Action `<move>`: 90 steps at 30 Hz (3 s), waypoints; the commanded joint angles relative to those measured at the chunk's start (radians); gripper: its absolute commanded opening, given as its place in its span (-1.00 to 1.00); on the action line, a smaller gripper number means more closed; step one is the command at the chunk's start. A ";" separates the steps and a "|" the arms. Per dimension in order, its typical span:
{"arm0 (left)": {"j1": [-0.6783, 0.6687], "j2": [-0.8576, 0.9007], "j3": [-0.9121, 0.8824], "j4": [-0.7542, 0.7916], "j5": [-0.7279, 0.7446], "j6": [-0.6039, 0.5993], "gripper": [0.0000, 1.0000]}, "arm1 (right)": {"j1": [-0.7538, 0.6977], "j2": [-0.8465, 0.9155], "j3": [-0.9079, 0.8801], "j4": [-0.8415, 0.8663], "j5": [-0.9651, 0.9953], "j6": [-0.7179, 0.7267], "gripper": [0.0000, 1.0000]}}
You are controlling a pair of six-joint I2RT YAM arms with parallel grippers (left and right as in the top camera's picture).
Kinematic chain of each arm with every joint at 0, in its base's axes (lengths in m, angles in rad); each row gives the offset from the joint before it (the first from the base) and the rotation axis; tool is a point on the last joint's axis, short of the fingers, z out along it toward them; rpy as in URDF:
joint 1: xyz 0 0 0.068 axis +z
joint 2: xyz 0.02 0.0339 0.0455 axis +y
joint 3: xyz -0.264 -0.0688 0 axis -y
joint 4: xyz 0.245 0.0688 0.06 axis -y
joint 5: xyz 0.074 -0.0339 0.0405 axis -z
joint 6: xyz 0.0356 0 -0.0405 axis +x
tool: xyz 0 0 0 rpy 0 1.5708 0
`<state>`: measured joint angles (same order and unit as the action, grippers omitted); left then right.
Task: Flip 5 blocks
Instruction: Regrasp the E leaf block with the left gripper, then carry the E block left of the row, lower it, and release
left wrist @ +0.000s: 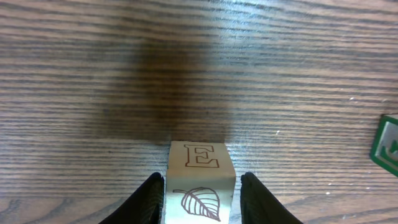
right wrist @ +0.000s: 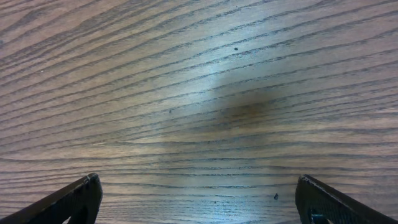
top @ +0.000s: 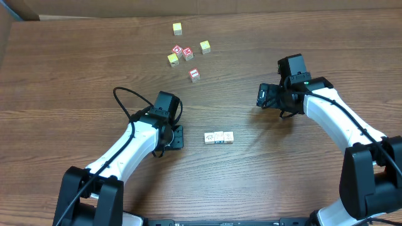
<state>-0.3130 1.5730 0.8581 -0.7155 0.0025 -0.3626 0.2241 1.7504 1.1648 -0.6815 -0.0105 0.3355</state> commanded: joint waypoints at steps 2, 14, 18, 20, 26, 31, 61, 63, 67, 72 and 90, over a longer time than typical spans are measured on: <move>-0.003 0.010 -0.020 0.006 -0.012 0.019 -0.38 | 0.001 -0.007 0.014 0.003 0.010 -0.007 1.00; -0.003 0.010 -0.020 0.034 -0.011 0.019 -0.51 | 0.001 -0.007 0.014 0.003 0.010 -0.007 1.00; -0.003 0.010 -0.015 0.037 -0.009 0.019 -0.56 | 0.001 -0.007 0.014 0.003 0.010 -0.007 1.00; -0.003 0.010 -0.007 0.035 0.000 0.019 -0.57 | 0.001 -0.007 0.014 0.003 0.010 -0.007 1.00; -0.003 0.010 0.029 0.036 0.089 0.018 -0.54 | 0.001 -0.007 0.014 0.003 0.010 -0.007 1.00; -0.003 0.010 0.042 0.043 0.103 -0.056 -0.53 | 0.001 -0.007 0.014 0.003 0.010 -0.007 1.00; -0.137 0.013 0.193 -0.046 0.047 -0.202 -0.52 | 0.001 -0.007 0.014 0.003 0.009 -0.007 1.00; -0.141 0.022 0.193 -0.046 0.045 -0.203 -0.52 | 0.001 -0.007 0.014 0.003 0.010 -0.007 1.00; -0.162 0.057 0.193 -0.043 0.042 -0.204 -0.51 | 0.001 -0.007 0.014 0.003 0.010 -0.007 1.00; -0.198 0.142 0.193 -0.035 0.026 -0.221 -0.50 | 0.001 -0.007 0.014 0.003 0.010 -0.007 1.00; -0.196 0.171 0.293 -0.112 -0.024 -0.220 -0.27 | 0.001 -0.007 0.014 0.003 0.010 -0.007 1.00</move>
<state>-0.5106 1.7416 1.1011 -0.8150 0.0158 -0.5747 0.2241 1.7504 1.1648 -0.6811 -0.0101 0.3359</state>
